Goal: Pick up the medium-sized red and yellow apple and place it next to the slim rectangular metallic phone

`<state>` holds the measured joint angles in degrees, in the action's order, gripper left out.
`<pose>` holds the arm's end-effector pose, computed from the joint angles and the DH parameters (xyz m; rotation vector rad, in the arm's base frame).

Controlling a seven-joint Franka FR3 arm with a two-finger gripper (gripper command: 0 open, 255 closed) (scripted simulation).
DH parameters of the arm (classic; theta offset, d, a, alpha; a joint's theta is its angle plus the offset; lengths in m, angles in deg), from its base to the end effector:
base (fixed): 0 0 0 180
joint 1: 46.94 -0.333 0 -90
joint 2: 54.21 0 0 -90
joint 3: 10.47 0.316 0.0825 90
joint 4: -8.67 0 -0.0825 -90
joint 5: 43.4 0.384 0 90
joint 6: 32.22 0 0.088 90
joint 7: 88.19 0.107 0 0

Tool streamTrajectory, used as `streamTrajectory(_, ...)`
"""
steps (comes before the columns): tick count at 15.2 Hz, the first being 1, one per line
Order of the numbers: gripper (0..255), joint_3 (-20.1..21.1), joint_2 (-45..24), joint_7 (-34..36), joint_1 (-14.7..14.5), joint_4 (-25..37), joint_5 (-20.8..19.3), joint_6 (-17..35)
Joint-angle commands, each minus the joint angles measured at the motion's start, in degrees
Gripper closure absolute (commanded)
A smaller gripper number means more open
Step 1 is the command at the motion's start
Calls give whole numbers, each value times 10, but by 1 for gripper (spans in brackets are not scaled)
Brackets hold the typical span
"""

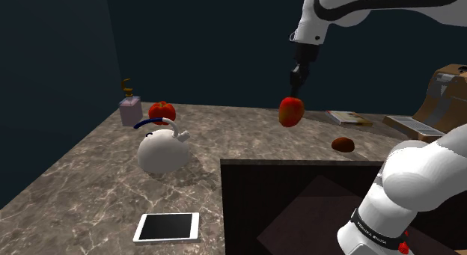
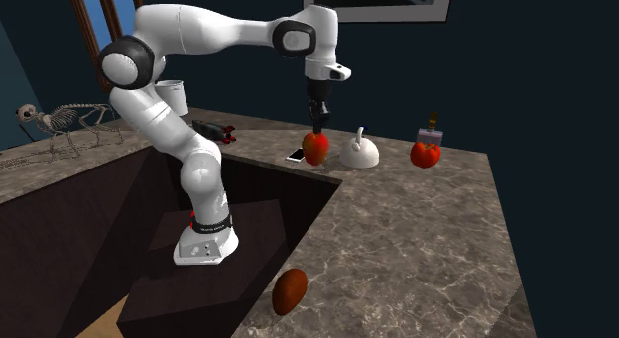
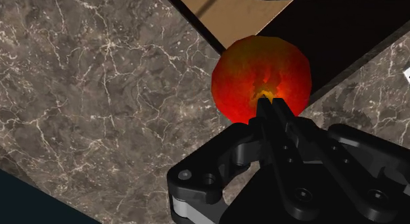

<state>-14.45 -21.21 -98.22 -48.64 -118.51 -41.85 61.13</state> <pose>0.3725 -0.0176 0.5885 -3.0674 -0.2227 0.0138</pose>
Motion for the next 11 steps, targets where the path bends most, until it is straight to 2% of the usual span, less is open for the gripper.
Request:
streamTrajectory(1,255,22,19,27,-9,-14,12,-4)
streamTrajectory(11,255,136,67,163,-57,-42,84,-11)
